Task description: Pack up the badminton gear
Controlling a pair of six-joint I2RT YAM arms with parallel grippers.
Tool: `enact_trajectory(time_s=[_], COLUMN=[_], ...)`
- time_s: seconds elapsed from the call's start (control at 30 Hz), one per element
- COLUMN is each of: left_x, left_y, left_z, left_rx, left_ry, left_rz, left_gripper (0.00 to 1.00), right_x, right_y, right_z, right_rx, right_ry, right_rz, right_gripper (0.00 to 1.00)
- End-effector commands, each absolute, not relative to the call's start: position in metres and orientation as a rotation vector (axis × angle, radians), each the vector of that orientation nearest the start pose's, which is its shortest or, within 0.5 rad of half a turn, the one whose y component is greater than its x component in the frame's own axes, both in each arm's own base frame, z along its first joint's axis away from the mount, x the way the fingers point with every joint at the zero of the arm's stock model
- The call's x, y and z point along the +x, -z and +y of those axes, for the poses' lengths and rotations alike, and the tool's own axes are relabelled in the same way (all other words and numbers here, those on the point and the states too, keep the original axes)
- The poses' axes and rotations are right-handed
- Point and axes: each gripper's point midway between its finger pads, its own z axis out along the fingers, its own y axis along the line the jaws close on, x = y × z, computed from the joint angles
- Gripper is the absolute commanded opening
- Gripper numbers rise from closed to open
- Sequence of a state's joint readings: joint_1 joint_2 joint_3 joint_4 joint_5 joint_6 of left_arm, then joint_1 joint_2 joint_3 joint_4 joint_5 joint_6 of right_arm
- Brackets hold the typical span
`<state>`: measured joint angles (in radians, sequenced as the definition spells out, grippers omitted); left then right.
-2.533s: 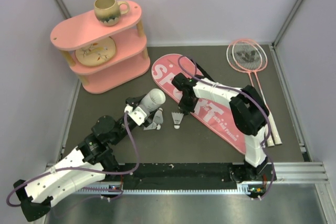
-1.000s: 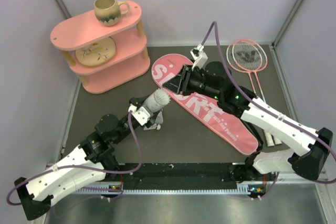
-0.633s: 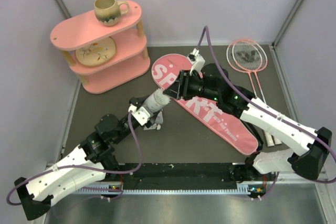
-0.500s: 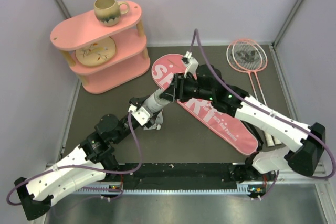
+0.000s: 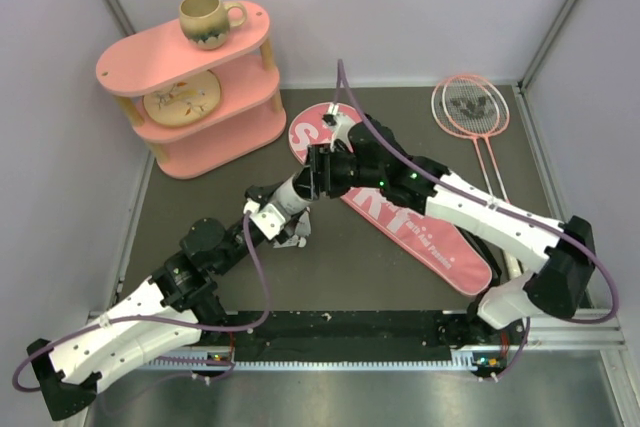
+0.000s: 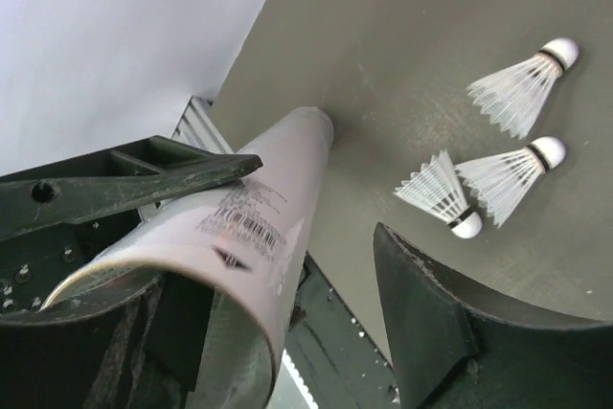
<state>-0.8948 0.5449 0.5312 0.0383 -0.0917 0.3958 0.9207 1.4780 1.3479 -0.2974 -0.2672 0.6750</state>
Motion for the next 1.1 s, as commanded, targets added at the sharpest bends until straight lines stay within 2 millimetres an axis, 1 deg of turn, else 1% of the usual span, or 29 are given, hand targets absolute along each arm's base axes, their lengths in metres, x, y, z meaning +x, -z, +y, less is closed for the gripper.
enact_trajectory(time_s=[0.0, 0.03, 0.07, 0.1, 0.13, 0.17, 0.2, 0.23, 0.27, 0.3, 0.33, 0.37, 0.4, 0.43, 0.47, 0.53, 0.57, 0.6, 0.63, 0.67, 0.7, 0.77, 0.8, 0.87, 0.9, 0.93, 1.0, 1.03, 1.07], left_x=[0.205, 0.206, 0.208, 0.211, 0.216, 0.218, 0.221, 0.226, 0.228, 0.232, 0.234, 0.237, 0.238, 0.238, 0.237, 0.237, 0.235, 0.234, 0.234, 0.232, 0.232, 0.231, 0.231, 0.231, 0.230, 0.230, 0.229, 0.229, 0.229], left_y=[-0.310, -0.310, -0.311, -0.311, -0.313, -0.315, -0.316, -0.317, -0.320, -0.320, -0.321, -0.323, -0.323, -0.325, -0.328, -0.330, -0.332, -0.332, -0.334, -0.335, -0.335, -0.336, -0.337, -0.337, -0.337, -0.337, -0.338, -0.338, -0.338], left_z=[-0.202, -0.200, -0.196, -0.193, -0.184, -0.180, -0.175, -0.163, -0.155, -0.146, -0.138, -0.124, -0.118, -0.113, -0.103, -0.094, -0.089, -0.087, -0.085, -0.083, -0.082, -0.081, -0.081, -0.082, -0.083, -0.083, -0.083, -0.083, -0.083], left_rx=[0.791, 0.780, 0.759, 0.739, 0.696, 0.675, 0.652, 0.609, 0.576, 0.532, 0.501, 0.433, 0.413, 0.390, 0.345, 0.312, 0.290, 0.278, 0.274, 0.268, 0.262, 0.259, 0.260, 0.265, 0.266, 0.268, 0.268, 0.267, 0.268], left_ry=[0.347, 0.337, 0.322, 0.305, 0.267, 0.245, 0.224, 0.163, 0.134, 0.098, 0.063, 0.015, -0.011, -0.027, -0.050, -0.075, -0.082, -0.083, -0.086, -0.084, -0.085, -0.086, -0.082, -0.076, -0.072, -0.067, -0.061, -0.060, -0.059], left_rz=[1.204, 1.212, 1.216, 1.224, 1.240, 1.245, 1.253, 1.272, 1.278, 1.295, 1.299, 1.310, 1.315, 1.316, 1.319, 1.320, 1.316, 1.310, 1.303, 1.294, 1.290, 1.285, 1.284, 1.284, 1.284, 1.282, 1.279, 1.279, 1.278], left_gripper=[0.22, 0.22, 0.22, 0.21, 0.21, 0.21, 0.21, 0.21, 0.21, 0.20, 0.20, 0.20, 0.21, 0.21, 0.21, 0.22, 0.22, 0.22, 0.22, 0.22, 0.22, 0.22, 0.22, 0.22, 0.22, 0.22, 0.22, 0.22, 0.22], right_x=[0.211, 0.213, 0.220, 0.219, 0.223, 0.234, 0.237, 0.239, 0.245, 0.246, 0.249, 0.244, 0.245, 0.245, 0.239, 0.240, 0.240, 0.235, 0.235, 0.238, 0.235, 0.241, 0.243, 0.246, 0.247, 0.245, 0.256, 0.258, 0.262], right_y=[-0.331, -0.336, -0.338, -0.338, -0.336, -0.333, -0.318, -0.316, -0.307, -0.295, -0.281, -0.273, -0.270, -0.260, -0.242, -0.232, -0.215, -0.204, -0.201, -0.191, -0.171, -0.157, -0.137, -0.127, -0.111, -0.107, -0.101, -0.090, -0.092], right_z=[0.364, 0.355, 0.342, 0.325, 0.316, 0.302, 0.292, 0.285, 0.277, 0.278, 0.284, 0.296, 0.306, 0.316, 0.334, 0.352, 0.361, 0.369, 0.376, 0.378, 0.385, 0.390, 0.394, 0.400, 0.403, 0.407, 0.407, 0.406, 0.408], right_rx=[-0.418, -0.382, -0.313, -0.262, -0.212, -0.120, -0.056, -0.009, 0.042, 0.067, 0.051, -0.017, -0.093, -0.152, -0.246, -0.404, -0.464, -0.565, -0.589, -0.605, -0.678, -0.693, -0.745, -0.767, -0.822, -0.841, -0.814, -0.811, -0.791], right_ry=[-1.163, -1.141, -1.084, -1.057, -1.030, -0.961, -0.931, -0.913, -0.876, -0.872, -0.856, -0.888, -0.893, -0.894, -0.910, -0.871, -0.825, -0.784, -0.773, -0.727, -0.677, -0.608, -0.556, -0.489, -0.426, -0.400, -0.331, -0.292, -0.287], right_rz=[1.968, 1.943, 1.919, 1.897, 1.888, 1.876, 1.898, 1.894, 1.905, 1.932, 1.966, 1.995, 1.990, 2.014, 2.056, 1.985, 1.978, 1.943, 1.909, 1.905, 1.903, 1.888, 1.902, 1.879, 1.877, 1.867, 1.862, 1.878, 1.862], right_gripper=[0.68, 0.72, 0.76, 0.82, 0.84, 0.85, 0.86, 0.89, 0.90, 0.90, 0.90, 0.89, 0.88, 0.86, 0.85, 0.82, 0.82, 0.81, 0.81, 0.80, 0.77, 0.75, 0.68, 0.63, 0.59, 0.58, 0.55, 0.54, 0.53])
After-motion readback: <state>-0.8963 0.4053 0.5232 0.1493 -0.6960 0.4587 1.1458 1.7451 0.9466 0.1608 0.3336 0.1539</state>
